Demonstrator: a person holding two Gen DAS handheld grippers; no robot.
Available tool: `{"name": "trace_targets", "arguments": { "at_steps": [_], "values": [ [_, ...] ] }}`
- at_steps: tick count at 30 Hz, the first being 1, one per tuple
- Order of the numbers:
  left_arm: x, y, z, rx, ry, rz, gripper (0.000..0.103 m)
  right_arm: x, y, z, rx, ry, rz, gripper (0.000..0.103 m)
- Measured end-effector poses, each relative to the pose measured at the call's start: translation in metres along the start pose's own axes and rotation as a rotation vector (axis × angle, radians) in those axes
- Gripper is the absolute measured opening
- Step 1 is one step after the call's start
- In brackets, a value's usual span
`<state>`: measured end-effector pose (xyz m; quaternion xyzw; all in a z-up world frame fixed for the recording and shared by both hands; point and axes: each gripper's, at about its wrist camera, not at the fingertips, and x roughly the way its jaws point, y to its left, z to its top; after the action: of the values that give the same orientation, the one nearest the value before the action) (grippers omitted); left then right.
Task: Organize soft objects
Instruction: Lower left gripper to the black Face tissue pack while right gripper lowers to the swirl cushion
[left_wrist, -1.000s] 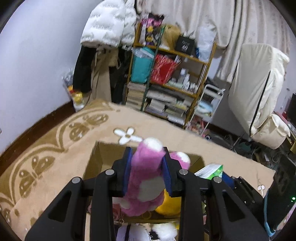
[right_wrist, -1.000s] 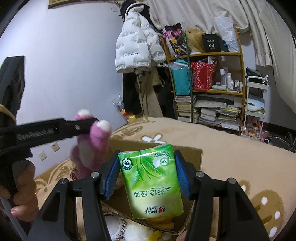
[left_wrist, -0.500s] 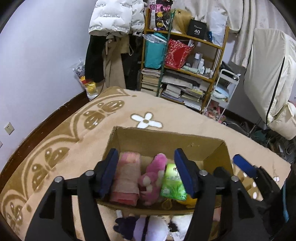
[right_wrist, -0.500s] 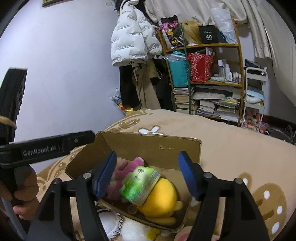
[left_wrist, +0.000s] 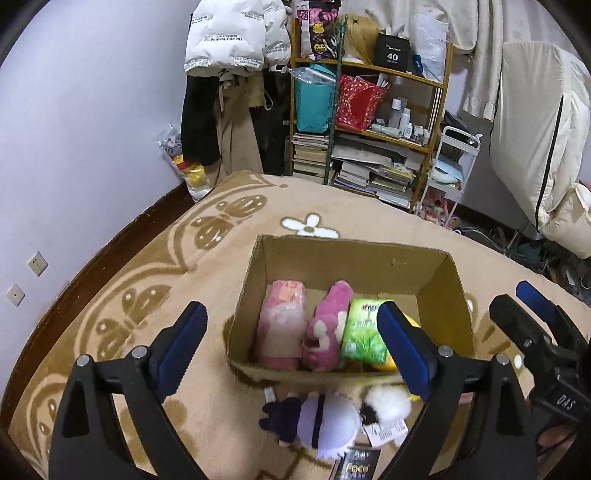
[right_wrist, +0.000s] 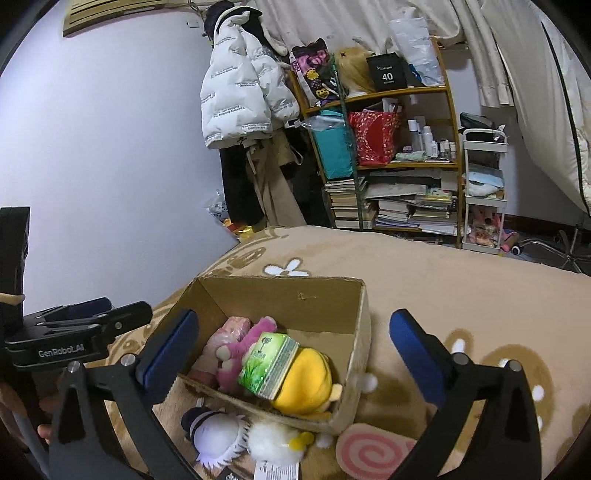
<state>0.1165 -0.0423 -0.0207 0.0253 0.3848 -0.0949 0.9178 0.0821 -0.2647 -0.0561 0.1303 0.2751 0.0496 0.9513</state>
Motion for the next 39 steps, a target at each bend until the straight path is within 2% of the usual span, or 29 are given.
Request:
{"name": "trace_targets", "arguments": {
  "at_steps": [5, 21, 29, 39],
  "values": [
    [-0.016, 0.004, -0.009, 0.011, 0.014, 0.013, 0.097, -0.014, 0.000, -0.006, -0.006, 0.018, -0.017, 0.103],
    [-0.040, 0.000, -0.053, 0.027, 0.147, 0.018, 0.097, -0.041, 0.003, -0.024, 0.006, 0.103, -0.037, 0.103],
    [-0.033, -0.015, -0.074, 0.061, 0.217, 0.019, 0.097, -0.044, -0.008, -0.039, 0.037, 0.141, -0.058, 0.103],
    [-0.003, -0.025, -0.095, 0.092, 0.328, 0.025, 0.097, -0.022, -0.025, -0.054, 0.071, 0.217, -0.110, 0.103]
  ]
}}
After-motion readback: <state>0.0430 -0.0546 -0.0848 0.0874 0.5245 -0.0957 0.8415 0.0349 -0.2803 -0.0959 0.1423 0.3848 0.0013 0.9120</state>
